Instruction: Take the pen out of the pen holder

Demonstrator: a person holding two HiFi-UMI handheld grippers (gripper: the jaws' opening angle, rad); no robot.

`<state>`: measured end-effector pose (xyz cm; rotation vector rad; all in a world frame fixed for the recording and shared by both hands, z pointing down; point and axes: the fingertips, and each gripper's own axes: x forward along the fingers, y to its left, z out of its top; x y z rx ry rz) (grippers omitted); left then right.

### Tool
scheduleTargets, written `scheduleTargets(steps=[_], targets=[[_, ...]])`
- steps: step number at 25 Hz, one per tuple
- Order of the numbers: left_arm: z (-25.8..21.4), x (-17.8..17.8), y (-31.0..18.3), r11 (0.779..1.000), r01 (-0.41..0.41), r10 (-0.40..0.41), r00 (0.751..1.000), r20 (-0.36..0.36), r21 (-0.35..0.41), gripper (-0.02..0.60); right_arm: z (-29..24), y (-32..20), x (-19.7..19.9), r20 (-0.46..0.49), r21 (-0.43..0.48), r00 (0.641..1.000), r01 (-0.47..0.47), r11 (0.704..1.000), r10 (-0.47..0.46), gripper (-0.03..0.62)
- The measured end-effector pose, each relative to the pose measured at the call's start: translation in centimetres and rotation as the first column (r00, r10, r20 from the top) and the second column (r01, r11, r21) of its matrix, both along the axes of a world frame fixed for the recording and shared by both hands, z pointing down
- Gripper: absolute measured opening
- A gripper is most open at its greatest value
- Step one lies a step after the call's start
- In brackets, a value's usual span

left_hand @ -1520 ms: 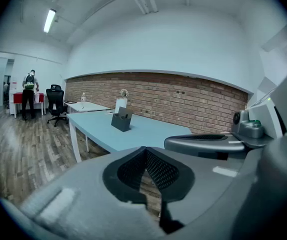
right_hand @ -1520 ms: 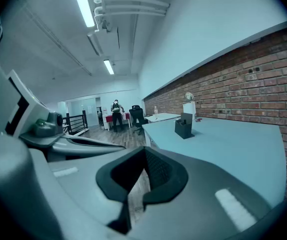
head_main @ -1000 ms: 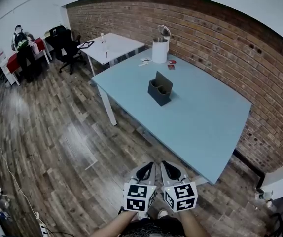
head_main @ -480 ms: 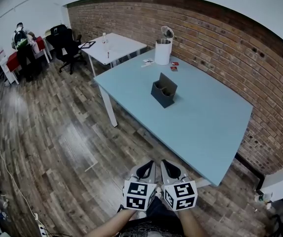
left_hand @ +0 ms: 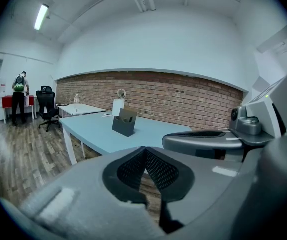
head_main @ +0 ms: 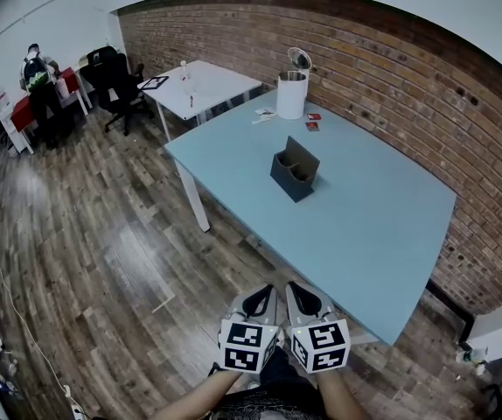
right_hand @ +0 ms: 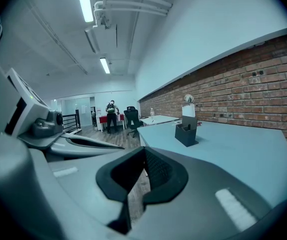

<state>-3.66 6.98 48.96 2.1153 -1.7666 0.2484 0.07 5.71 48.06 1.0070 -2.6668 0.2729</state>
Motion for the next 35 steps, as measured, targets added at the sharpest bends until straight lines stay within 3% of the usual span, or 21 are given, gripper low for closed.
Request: scheduleTargets(steps=[35], targets=[[2.1, -2.0, -20.2, 0.996, 0.017, -0.013, 0.999, 0.041, -0.082, -0.005, 1.3, -21.3, -1.8, -0.031, -0.029, 1.0, -0.006, 1.0, 0.005, 0.01]])
